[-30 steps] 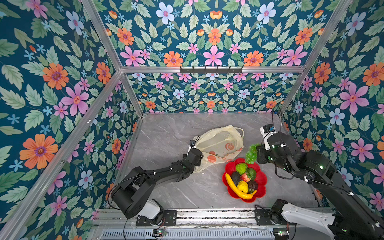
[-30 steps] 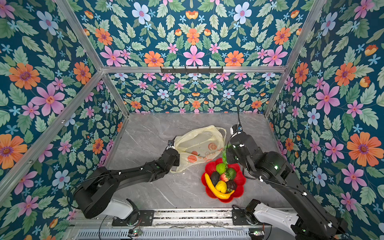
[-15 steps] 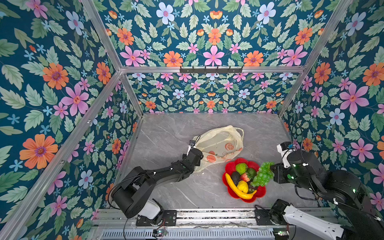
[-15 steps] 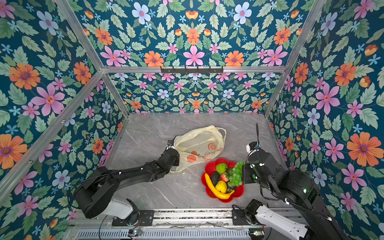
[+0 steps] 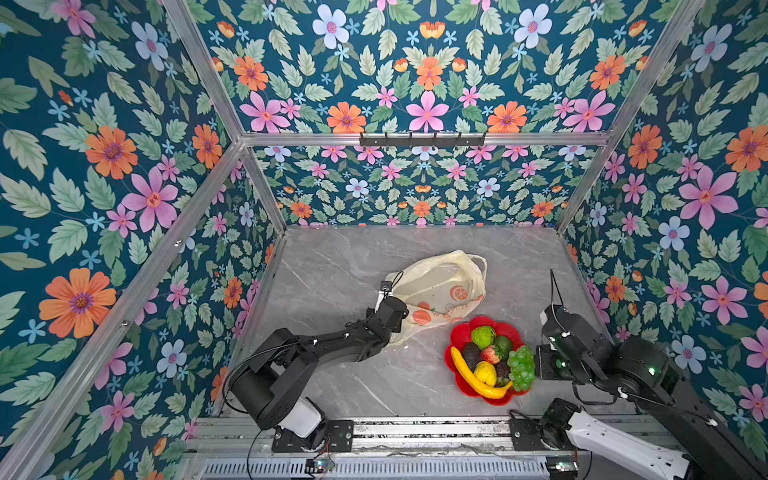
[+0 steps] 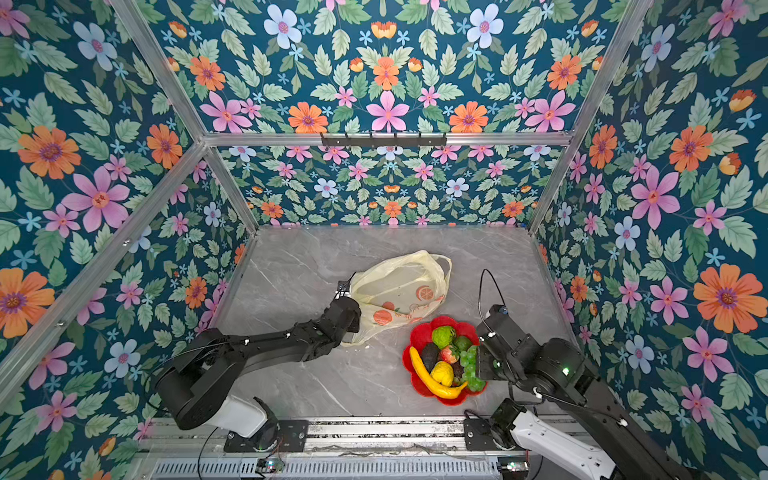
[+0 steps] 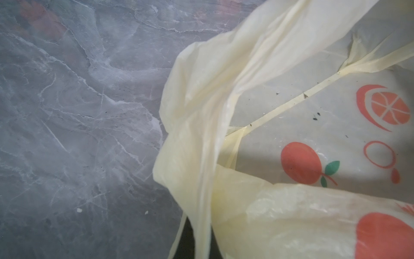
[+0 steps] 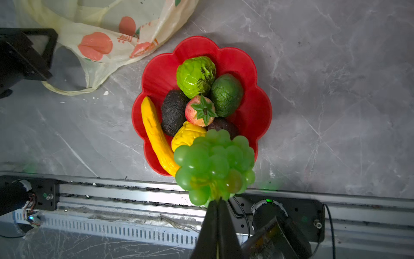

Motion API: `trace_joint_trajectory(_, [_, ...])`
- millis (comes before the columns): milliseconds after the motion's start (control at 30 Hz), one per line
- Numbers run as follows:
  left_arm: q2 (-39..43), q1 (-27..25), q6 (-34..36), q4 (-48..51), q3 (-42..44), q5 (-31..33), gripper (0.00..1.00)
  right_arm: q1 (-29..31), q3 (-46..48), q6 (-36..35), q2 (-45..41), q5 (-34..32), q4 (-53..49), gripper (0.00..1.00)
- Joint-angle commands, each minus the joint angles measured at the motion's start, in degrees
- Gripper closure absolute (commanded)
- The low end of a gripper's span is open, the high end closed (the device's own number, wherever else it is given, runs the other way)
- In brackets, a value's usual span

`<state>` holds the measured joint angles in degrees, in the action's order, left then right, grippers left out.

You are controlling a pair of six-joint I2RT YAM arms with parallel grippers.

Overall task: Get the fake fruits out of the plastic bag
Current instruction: 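Lower the grapes onto the red plate and open the right gripper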

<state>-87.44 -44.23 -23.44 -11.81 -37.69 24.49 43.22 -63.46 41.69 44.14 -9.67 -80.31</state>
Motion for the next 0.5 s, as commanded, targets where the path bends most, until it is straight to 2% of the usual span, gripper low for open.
trace_joint_trajectory(0, [-0.2,0.0,0.5,0.1,-0.5,0.2,0.95,0.0,1.5,3.2,0.9,-2.6,3.0,1.0])
trace_joint_trajectory(200, [0.0,0.0,0.5,0.1,-0.5,-0.1,0.95,-0.2,3.8,4.9,1.8,-9.0,5.5,1.0])
trace_joint_trajectory(467, [0.3,0.1,0.4,0.0,-0.5,-0.7,0.95,-3.6,6.8,2.7,0.9,-8.9,12.4,1.0])
